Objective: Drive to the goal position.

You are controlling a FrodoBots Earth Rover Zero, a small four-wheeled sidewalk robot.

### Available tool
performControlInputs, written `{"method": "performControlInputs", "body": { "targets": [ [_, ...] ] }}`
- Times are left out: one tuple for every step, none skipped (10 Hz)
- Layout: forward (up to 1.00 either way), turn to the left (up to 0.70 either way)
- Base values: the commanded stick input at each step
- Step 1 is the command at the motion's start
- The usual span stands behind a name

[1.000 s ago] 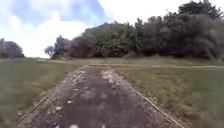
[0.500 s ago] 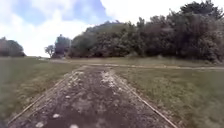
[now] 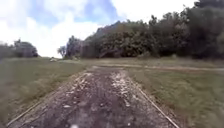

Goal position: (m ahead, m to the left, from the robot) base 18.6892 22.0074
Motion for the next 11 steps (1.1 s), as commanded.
{"method": "performControlInputs", "body": {
  "targets": [
    [0.85,0.0],
    [0.85,0.0],
    [0.85,0.0],
    [0.85,0.0],
    [0.85,0.0],
    [0.85,0.0],
    [0.85,0.0],
    [0.85,0.0],
    [0.85,0.0],
    [0.85,0.0],
    [0.85,-0.1]
  ]
}}
